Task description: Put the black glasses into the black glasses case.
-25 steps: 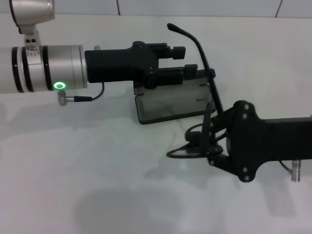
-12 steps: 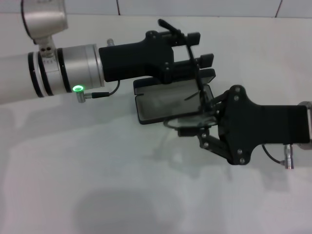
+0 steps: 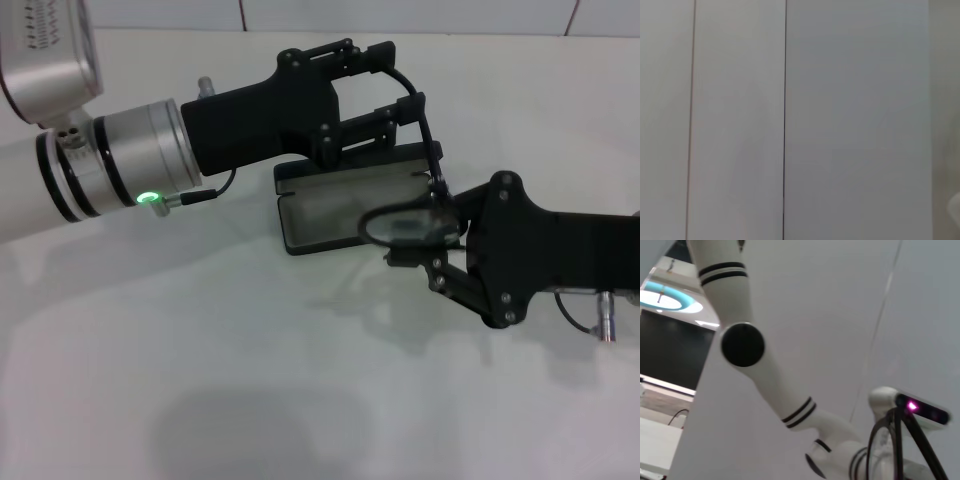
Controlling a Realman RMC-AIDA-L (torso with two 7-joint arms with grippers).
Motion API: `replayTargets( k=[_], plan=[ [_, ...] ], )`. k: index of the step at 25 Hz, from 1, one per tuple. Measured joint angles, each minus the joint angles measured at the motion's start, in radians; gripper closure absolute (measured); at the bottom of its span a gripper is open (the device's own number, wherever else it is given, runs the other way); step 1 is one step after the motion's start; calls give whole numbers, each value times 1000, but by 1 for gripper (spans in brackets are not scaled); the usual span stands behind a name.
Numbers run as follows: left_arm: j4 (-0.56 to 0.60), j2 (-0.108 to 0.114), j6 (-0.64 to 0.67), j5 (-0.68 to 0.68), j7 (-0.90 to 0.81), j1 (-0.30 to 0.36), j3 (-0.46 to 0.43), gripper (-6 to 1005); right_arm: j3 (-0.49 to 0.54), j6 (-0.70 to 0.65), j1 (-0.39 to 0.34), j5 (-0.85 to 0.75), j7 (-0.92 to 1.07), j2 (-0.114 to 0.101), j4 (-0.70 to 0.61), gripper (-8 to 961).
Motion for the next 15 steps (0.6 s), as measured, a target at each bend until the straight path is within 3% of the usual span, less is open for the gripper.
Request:
replayTargets(
  k=[11,15],
  plan=[
    [-3,4,-68,57,-34,-4,2,365,-1,-68,-79,0,-139,9,-114,827],
    [-3,3,-88,65,-45,-18,2,365,-26,-90,-67,-7,-131,9,-126,824]
  ],
)
